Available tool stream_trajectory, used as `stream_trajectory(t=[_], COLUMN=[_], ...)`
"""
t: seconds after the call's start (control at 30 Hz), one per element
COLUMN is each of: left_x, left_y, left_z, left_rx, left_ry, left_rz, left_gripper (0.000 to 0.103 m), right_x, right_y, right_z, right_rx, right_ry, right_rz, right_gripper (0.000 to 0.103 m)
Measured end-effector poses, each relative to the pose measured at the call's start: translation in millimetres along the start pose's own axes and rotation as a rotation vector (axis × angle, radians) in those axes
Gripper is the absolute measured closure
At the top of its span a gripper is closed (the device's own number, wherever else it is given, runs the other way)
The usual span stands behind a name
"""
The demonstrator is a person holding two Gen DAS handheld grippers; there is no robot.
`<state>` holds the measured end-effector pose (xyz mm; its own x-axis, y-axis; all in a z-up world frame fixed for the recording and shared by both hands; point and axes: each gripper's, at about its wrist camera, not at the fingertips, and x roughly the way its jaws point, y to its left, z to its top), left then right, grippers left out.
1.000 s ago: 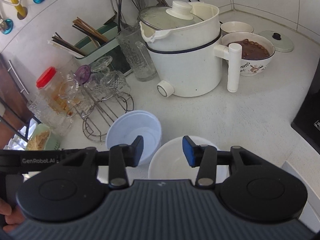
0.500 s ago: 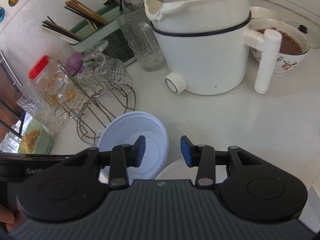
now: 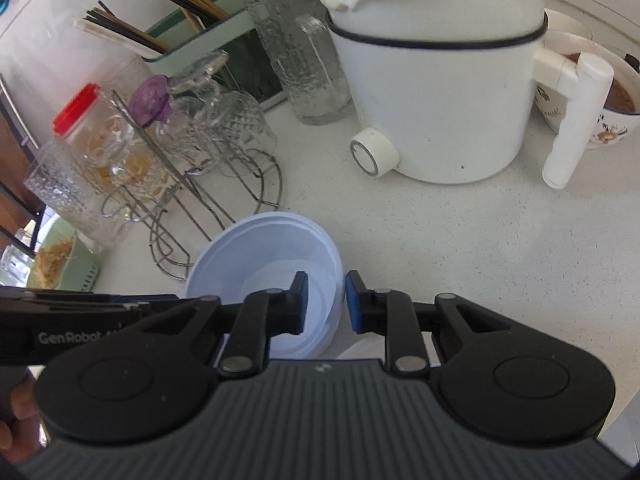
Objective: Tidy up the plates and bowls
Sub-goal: 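Close both grippers on the rim of the blue-tinted bowl, then lift and carry the blue-tinted bowl over the large translucent bowl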
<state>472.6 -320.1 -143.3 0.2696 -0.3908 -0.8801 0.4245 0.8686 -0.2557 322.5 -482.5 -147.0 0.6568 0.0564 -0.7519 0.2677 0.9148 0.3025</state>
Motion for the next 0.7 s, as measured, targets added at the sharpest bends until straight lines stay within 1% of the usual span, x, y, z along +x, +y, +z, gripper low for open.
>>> stream_trajectory(t=[0.1,0.33,0.7], left_x=[-11.4,-43.6,-92.1], left_y=[-0.3,0.2,2.6], left_z=[1.1,-3.0,-20.6], left_rx=[0.013,0.023,0.050], left_ry=[-0.014,-0.054,-0.102], left_rz=[0.001,-0.022,-0.064], left_gripper=[0.072,0.072,0.072], right_x=[-9.7,-35.4,-74.9], right_y=[6.9,16.5,31.0], right_z=[2.0,3.3,-16.1], right_rx=[-0.011,0.022,0.075], right_ry=[-0.022,-0.066,-0.117], right_rz=[0.001,0.019,0.017], right_gripper=[0.080,0.079,0.080])
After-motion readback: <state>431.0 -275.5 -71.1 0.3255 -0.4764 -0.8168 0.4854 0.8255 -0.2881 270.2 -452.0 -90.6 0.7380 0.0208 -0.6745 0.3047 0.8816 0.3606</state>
